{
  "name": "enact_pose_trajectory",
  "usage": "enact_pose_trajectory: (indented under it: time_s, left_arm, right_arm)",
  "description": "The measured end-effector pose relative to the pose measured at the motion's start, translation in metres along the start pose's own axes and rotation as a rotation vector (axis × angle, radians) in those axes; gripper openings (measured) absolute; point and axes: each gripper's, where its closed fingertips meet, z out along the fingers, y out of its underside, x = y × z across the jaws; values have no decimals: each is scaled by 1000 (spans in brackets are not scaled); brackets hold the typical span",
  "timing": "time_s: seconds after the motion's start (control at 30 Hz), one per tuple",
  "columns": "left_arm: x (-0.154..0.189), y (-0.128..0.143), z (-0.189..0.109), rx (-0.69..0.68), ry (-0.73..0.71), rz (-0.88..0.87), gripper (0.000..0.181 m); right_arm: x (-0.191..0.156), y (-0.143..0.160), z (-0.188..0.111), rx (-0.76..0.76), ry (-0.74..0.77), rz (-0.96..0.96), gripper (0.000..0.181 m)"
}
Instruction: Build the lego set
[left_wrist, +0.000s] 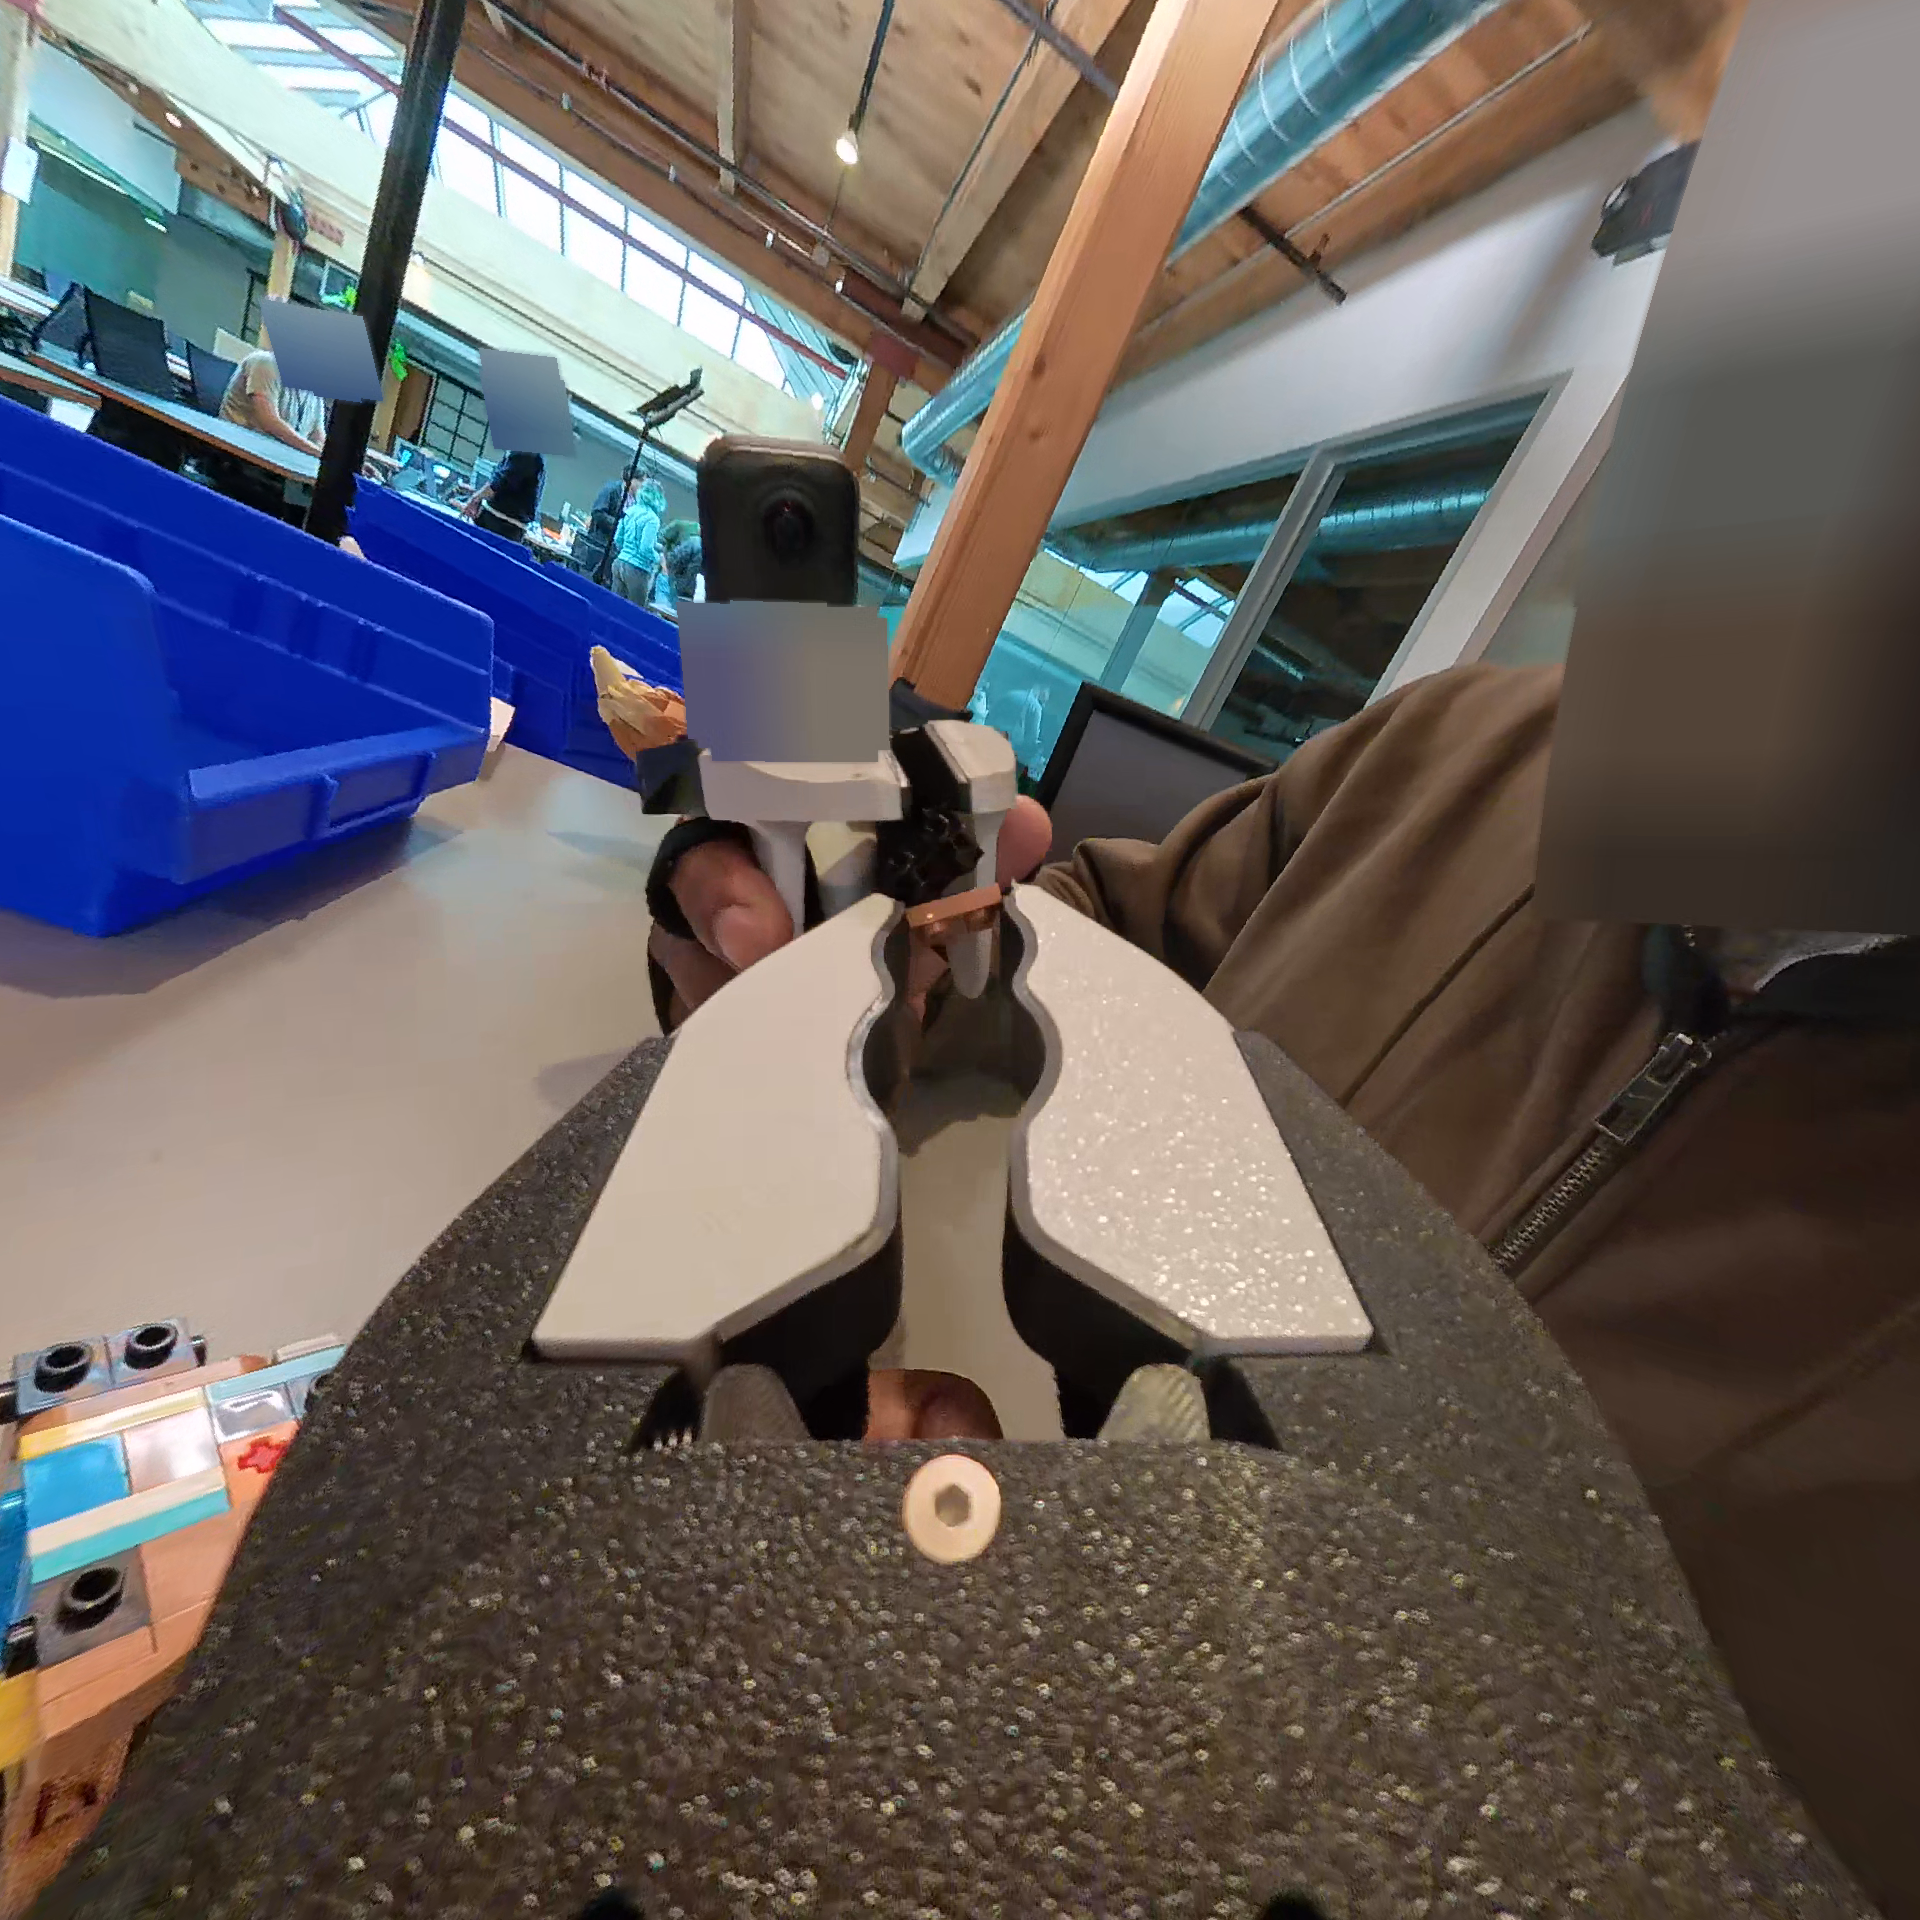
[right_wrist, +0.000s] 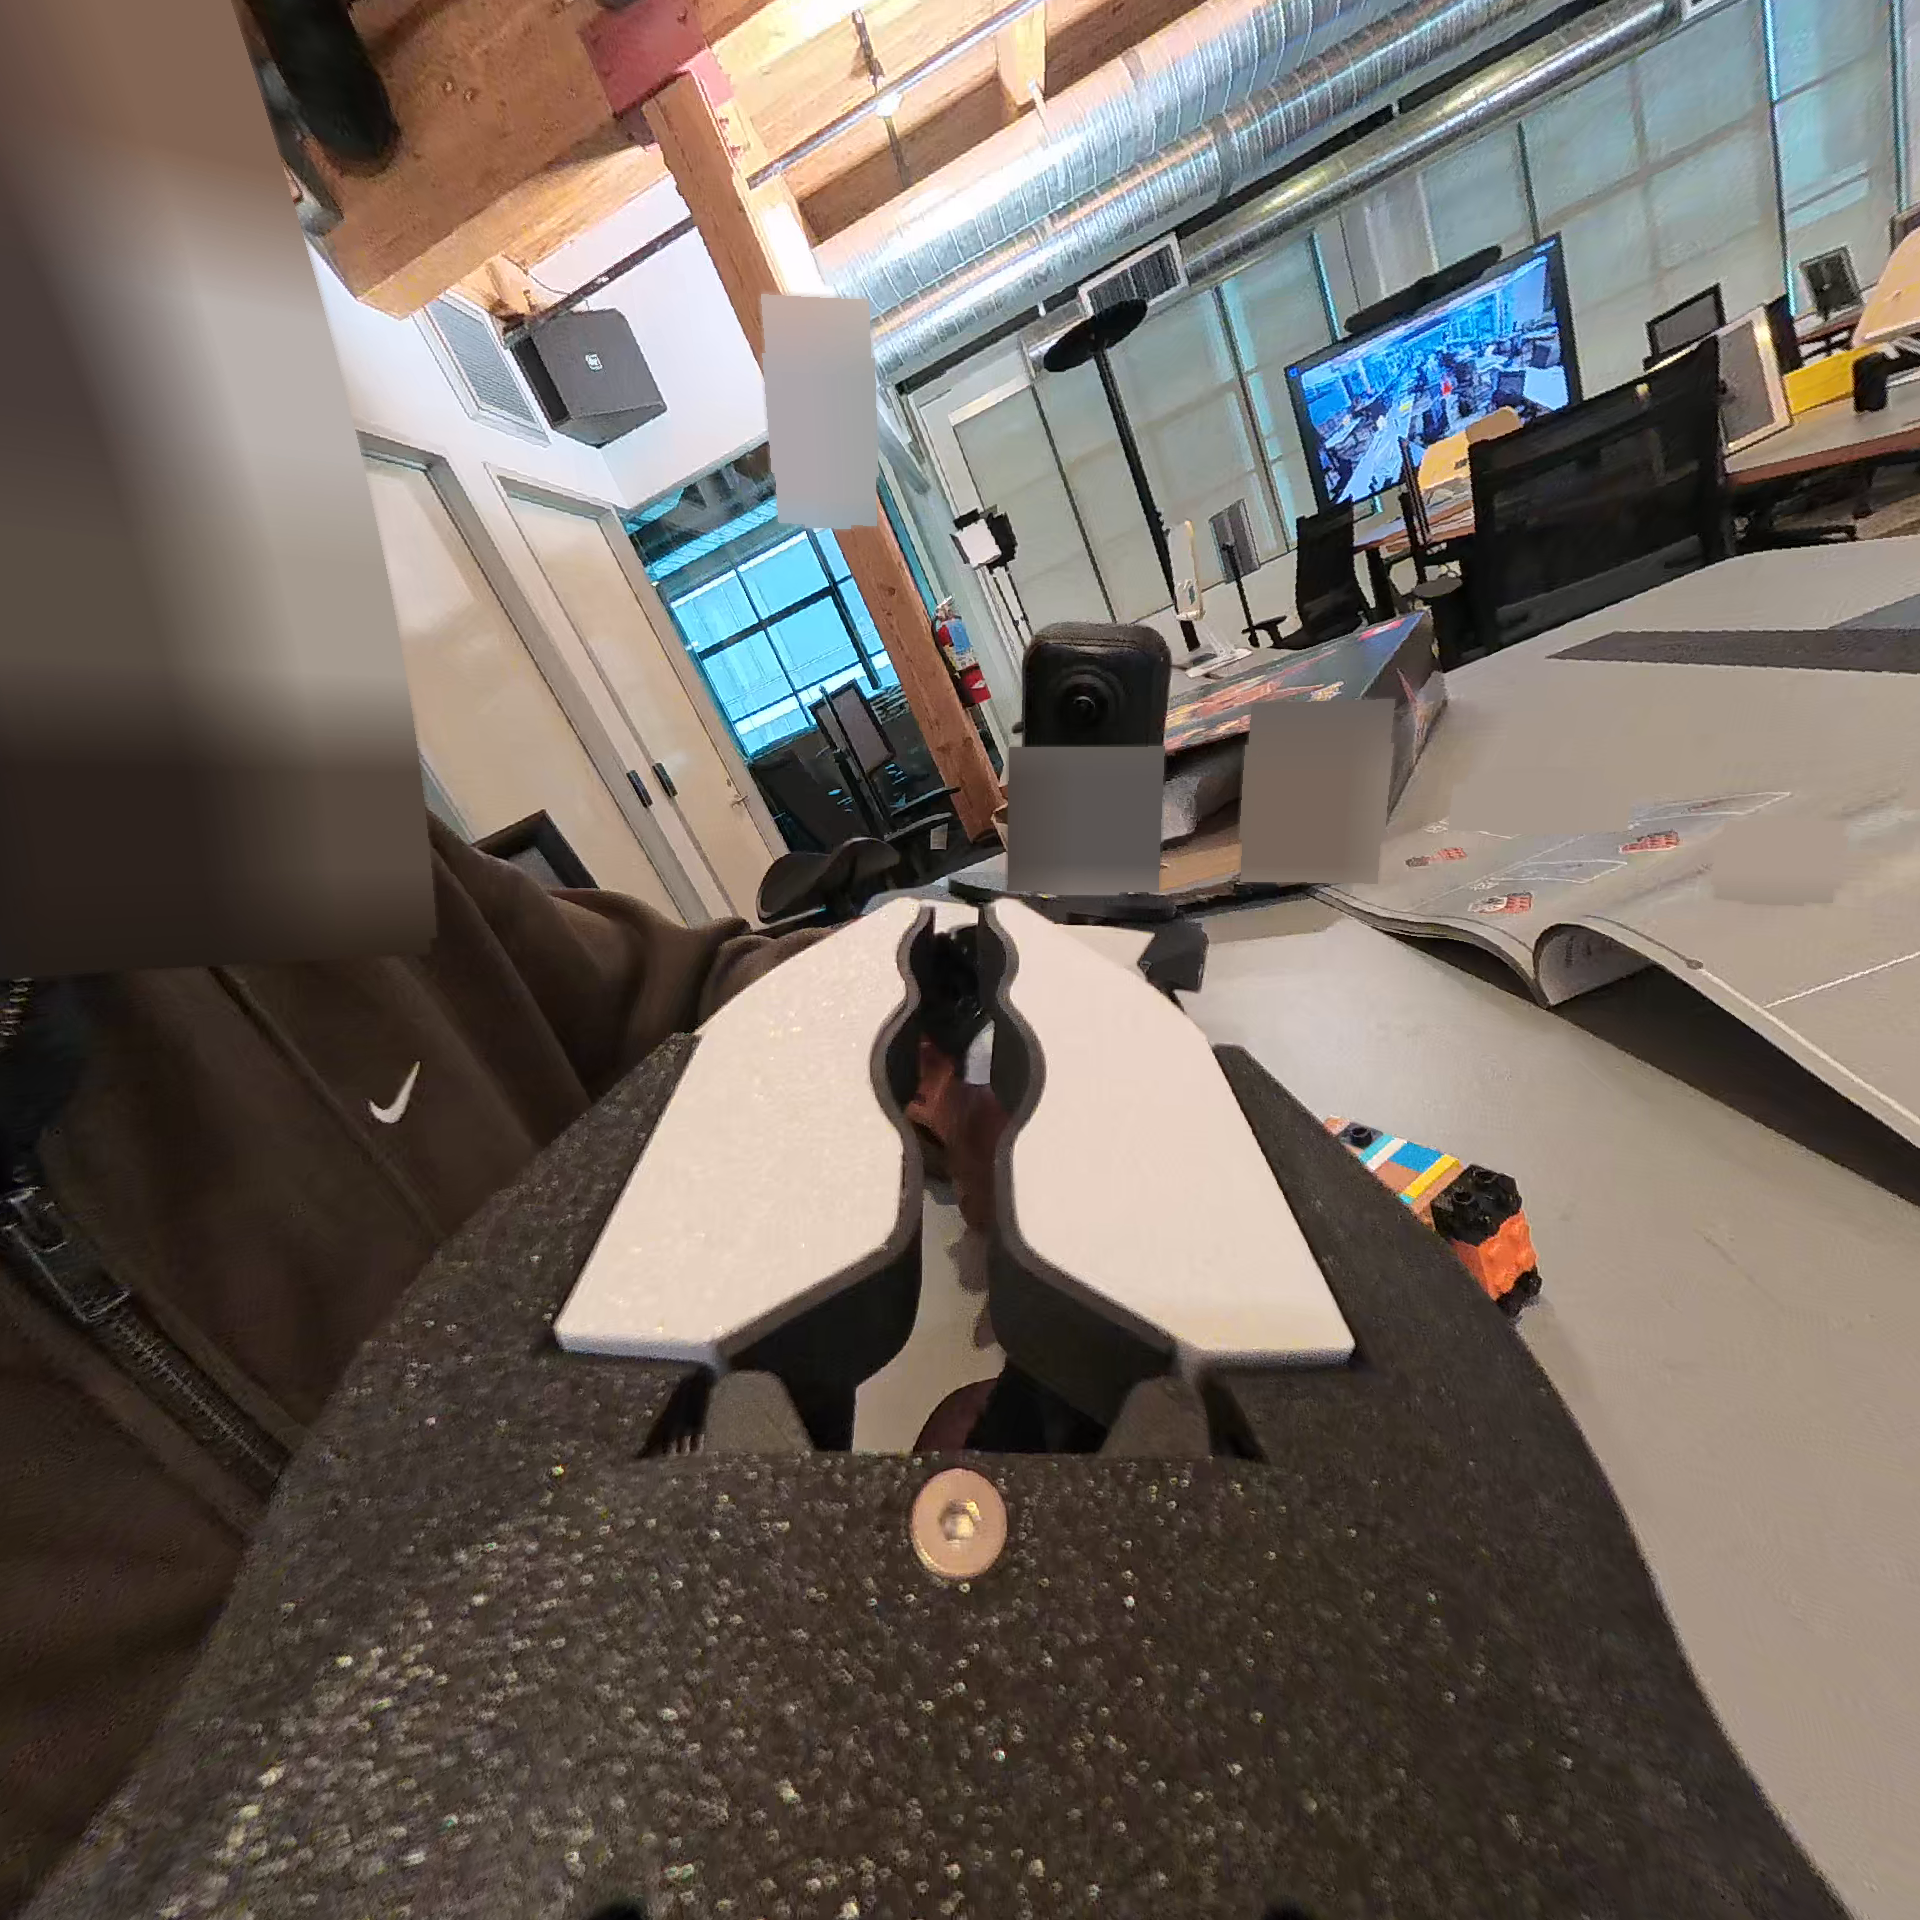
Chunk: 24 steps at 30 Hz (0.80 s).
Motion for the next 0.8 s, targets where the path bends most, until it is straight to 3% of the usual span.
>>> enact_pose_trajectory:
  time_s: [0.8]
  left_arm:
    - [15,-11,-8,75,50,121,16]
  right_arm:
    - [-13,-1,19,-20,-27,-30,11]
